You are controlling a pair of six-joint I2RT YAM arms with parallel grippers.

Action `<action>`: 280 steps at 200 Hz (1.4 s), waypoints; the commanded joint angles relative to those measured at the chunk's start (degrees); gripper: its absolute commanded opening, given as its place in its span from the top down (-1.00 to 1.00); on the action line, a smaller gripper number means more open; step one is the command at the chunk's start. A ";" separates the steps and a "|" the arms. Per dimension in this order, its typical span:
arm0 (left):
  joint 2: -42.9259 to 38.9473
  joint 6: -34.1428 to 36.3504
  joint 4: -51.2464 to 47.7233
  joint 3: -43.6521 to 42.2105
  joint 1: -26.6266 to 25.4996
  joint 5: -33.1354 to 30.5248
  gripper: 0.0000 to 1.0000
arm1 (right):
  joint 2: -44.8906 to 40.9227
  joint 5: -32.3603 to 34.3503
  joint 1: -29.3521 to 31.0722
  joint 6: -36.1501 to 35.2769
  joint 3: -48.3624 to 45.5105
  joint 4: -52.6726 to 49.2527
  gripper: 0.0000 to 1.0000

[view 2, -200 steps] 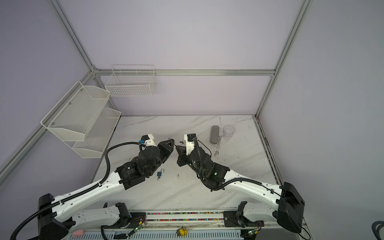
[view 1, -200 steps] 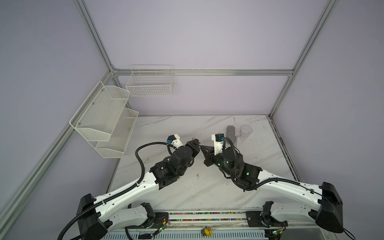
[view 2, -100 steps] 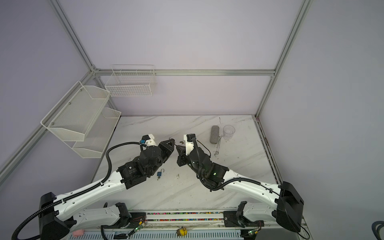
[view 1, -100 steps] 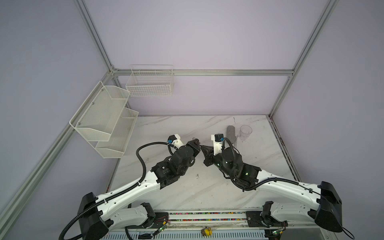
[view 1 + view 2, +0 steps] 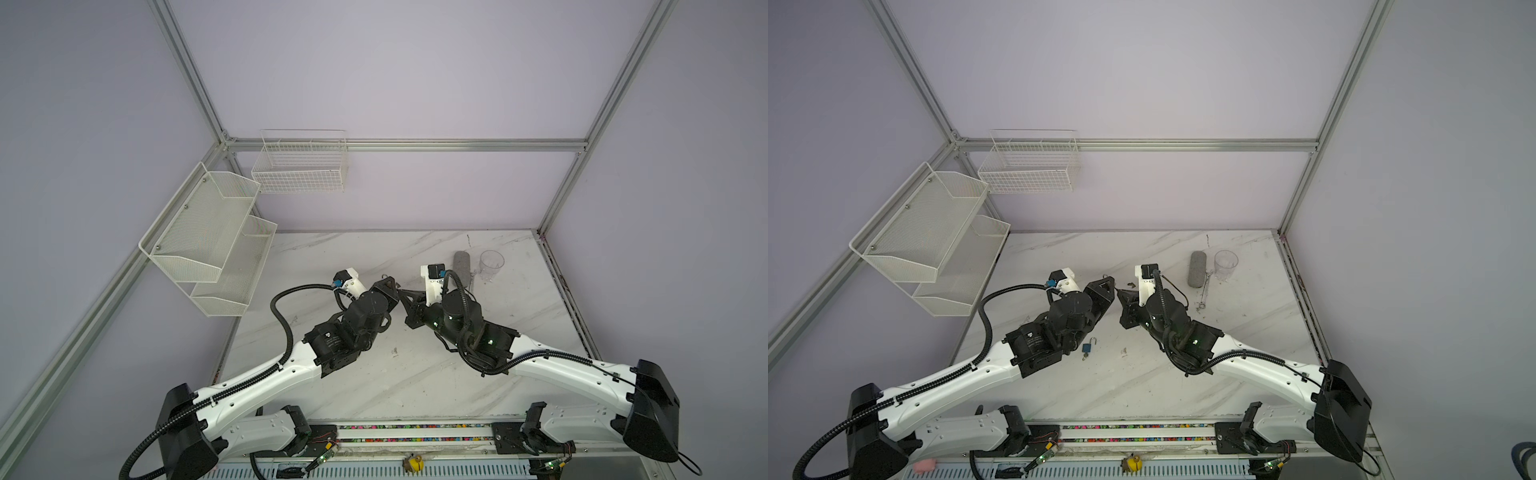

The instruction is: Unlock with the key

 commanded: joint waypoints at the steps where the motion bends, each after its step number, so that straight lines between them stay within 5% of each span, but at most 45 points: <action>1: 0.27 1.32 2.45 4.58 -4.93 16.01 1.00 | 0.98 -0.09 0.56 -3.58 3.51 7.11 1.00; 51: 0.36 1.53 2.78 5.19 -4.93 19.93 1.00 | 0.83 0.81 0.71 -14.75 1.31 12.08 1.00; 105: 0.62 1.07 3.02 4.73 -4.97 20.50 1.00 | 2.24 0.30 0.76 -18.63 1.17 13.04 1.00; 185: 0.80 1.52 3.20 2.58 -5.17 19.41 1.00 | 3.39 -15.16 -3.54 5.99 4.02 13.25 1.00; 244: 0.66 1.58 3.20 2.54 -5.18 21.03 1.00 | 3.50 -3.30 -0.15 -10.46 4.82 10.00 1.00; 280: 1.58 1.27 5.01 3.08 -5.17 22.90 1.00 | 5.63 -0.80 0.46 -12.53 5.94 10.80 1.00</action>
